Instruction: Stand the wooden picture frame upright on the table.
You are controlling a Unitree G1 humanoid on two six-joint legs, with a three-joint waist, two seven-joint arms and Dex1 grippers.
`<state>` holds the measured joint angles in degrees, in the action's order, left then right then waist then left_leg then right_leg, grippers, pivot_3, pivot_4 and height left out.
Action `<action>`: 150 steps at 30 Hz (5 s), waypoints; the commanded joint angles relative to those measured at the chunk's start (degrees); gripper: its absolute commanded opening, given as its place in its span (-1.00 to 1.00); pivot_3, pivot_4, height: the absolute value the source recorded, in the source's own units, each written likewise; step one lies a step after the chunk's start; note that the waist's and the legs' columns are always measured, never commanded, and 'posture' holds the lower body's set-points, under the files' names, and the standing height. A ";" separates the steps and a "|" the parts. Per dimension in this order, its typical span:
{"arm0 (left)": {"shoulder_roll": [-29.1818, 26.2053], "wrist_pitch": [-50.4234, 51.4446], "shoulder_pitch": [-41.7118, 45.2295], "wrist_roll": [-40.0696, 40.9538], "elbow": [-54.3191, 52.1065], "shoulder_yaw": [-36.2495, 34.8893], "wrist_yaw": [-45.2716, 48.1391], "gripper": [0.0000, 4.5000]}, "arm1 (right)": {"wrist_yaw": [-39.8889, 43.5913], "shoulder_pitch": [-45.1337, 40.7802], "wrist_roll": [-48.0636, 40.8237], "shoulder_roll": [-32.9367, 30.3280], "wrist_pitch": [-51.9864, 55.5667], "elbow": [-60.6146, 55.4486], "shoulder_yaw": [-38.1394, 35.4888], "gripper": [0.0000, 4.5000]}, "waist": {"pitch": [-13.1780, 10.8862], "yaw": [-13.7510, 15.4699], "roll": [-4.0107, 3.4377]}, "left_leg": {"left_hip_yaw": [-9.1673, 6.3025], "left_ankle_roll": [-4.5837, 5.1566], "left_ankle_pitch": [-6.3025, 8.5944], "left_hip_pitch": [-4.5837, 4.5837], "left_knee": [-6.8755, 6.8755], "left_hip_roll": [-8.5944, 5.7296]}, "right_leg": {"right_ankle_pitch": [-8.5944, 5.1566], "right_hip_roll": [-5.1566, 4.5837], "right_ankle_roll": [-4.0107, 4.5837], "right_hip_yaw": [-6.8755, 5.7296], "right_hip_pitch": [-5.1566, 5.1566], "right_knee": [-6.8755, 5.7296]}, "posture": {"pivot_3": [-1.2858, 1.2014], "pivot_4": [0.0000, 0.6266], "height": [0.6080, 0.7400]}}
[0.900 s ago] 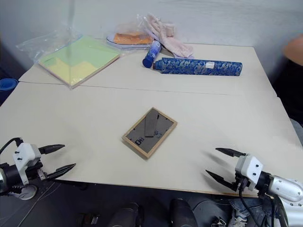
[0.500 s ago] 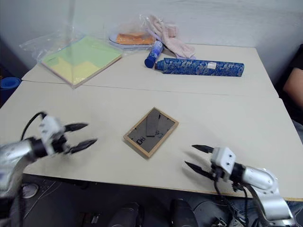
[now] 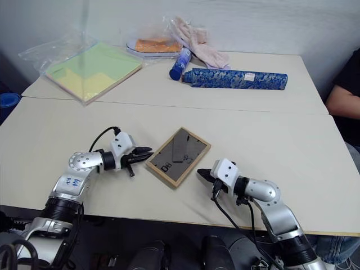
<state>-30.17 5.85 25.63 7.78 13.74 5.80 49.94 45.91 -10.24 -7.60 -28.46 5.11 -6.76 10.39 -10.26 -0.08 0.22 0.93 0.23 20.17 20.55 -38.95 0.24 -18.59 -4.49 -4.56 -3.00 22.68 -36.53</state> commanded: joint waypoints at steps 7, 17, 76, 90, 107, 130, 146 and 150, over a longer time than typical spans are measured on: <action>0.46 4.32 -7.70 2.21 -12.01 0.53 2.09 -0.67 | 0.45 -6.94 0.49 -0.11 -1.99 6.56 -2.36 -0.99 | 0.00 -0.10 0.00 | -0.04 0.00 0.02 0.00 -0.03 0.02 | 0.00 -0.01 0.00 0.01 -0.02 -0.01 | 0.03 -0.52 1.00; -6.55 50.61 -6.14 23.48 -19.18 -9.87 3.03 -0.06 | 5.83 -4.46 -1.43 -6.23 0.13 2.49 -3.98 -1.00 | 0.00 -0.23 -0.01 | -0.08 0.02 0.04 -0.02 -0.02 0.08 | 0.00 0.00 0.00 0.02 -0.05 -0.03 | 0.03 -0.52 1.00; -0.44 59.05 5.73 38.50 -14.62 -1.53 -12.22 -0.43 | 12.37 -23.14 -26.24 3.53 30.48 -3.47 -4.55 0.99 | 0.02 -0.11 0.02 | -0.64 -0.16 -0.04 -0.01 -0.07 -0.18 | -0.01 0.03 -0.01 0.13 -0.07 -0.01 | 0.03 -0.52 1.00; 2.22 69.67 6.18 43.84 -16.08 -6.59 -10.42 -0.43 | 19.43 -16.67 -24.68 -3.28 20.85 -8.07 -5.87 0.99 | 0.01 -0.07 0.03 | -0.75 -0.08 0.01 0.15 -0.10 -0.21 | 0.00 0.01 -0.02 0.10 -0.01 0.05 | 0.03 -0.52 1.00; -12.08 86.65 17.45 85.71 6.50 1.45 -17.35 -0.43 | 26.15 -12.53 -4.54 -7.50 -38.79 8.67 -13.26 0.99 | -0.03 -0.23 0.07 | -0.90 -0.13 -0.02 0.33 -0.18 -0.23 | 0.01 0.01 -0.05 0.06 0.10 0.05 | 0.03 -0.52 1.00; -15.04 85.27 20.23 105.22 10.00 11.65 -31.21 -0.43 | -6.19 -17.03 19.75 -3.67 -63.57 20.13 -8.49 -0.42 | -0.04 -0.70 0.06 | -1.01 -0.17 -0.07 0.39 -0.25 -0.29 | 0.01 0.03 -0.04 0.04 0.15 0.02 | 0.03 -0.52 1.00; -14.40 85.39 20.82 105.22 10.22 11.51 -31.81 -0.43 | -14.05 -23.30 27.80 -4.39 -68.13 27.80 -3.09 0.78 | -0.04 -1.59 0.06 | -1.11 -0.23 -0.12 0.37 -0.23 -0.33 | 0.01 0.07 -0.04 0.11 0.20 -0.03 | 0.03 -0.52 1.00; -13.85 85.43 21.03 105.22 10.72 11.22 -32.11 -0.43 | -17.14 -24.82 31.08 -4.45 -70.14 31.76 -1.23 0.78 | -0.04 -1.54 0.06 | -1.12 -0.23 -0.13 0.40 -0.24 -0.34 | 0.01 0.07 -0.04 0.11 0.25 -0.07 | 0.03 -0.52 1.00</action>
<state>-43.72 91.01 44.94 110.84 25.47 18.25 16.83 30.75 -34.28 23.04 -32.43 -63.68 24.00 9.08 -10.29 -1.62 0.27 -0.20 0.00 20.04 21.00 -39.21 -0.11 -18.58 -4.41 -4.60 -2.89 22.97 -36.60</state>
